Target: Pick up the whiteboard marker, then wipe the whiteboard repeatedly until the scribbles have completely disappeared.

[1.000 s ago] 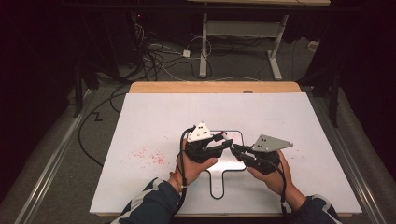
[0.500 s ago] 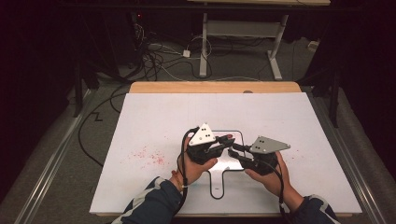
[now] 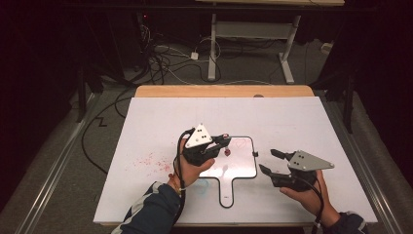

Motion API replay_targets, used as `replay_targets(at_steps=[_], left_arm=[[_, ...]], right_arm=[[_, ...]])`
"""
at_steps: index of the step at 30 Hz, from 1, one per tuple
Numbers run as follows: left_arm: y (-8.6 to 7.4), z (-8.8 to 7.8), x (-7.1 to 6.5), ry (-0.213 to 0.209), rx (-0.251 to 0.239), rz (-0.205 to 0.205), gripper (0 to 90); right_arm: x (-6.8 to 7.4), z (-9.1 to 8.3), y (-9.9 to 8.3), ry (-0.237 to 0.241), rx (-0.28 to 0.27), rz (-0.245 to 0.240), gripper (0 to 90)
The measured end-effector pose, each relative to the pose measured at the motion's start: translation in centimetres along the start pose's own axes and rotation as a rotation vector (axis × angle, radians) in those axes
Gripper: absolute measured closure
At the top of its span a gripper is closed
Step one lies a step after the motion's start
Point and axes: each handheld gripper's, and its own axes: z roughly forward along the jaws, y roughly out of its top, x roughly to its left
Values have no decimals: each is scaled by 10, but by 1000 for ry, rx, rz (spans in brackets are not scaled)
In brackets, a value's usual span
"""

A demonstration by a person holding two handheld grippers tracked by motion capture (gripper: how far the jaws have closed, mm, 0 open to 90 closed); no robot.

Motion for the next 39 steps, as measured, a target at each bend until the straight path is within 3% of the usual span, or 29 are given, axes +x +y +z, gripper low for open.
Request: replay_targets(at_steps=[12, 13, 15, 16, 18, 19, 24, 31, 34, 39], left_arm=[[-5, 1, 17, 50, 10, -9, 787], [-7, 0, 22, 74, 10, -17, 787], [-7, 0, 24, 77, 9, -23, 788], [-9, 1, 27, 103, 18, -20, 788], [-10, 1, 29, 108, 22, -23, 788], [-13, 0, 32, 135, 29, -27, 788], [-20, -1, 41, 182, 65, -44, 788], [-27, 3, 44, 252, 135, -34, 788], [-28, 6, 44, 282, 129, -32, 788], [-31, 10, 41, 284, 99, -63, 789]], right_arm=[[-11, -23, -20, -48, 25, 43, 368], [-11, -23, -21, -50, 21, 45, 365], [-12, -23, -20, -48, 18, 48, 362], [-12, -22, -20, -49, 17, 49, 360], [-12, -21, -20, -47, 20, 52, 359], [-12, -20, -21, -46, 19, 51, 357], [-10, -15, -21, -32, 25, 39, 354], [-9, -12, -21, -27, 42, 37, 349], [-9, -11, -21, -32, 43, 28, 347], [-11, -10, -22, -26, 50, 38, 347]])
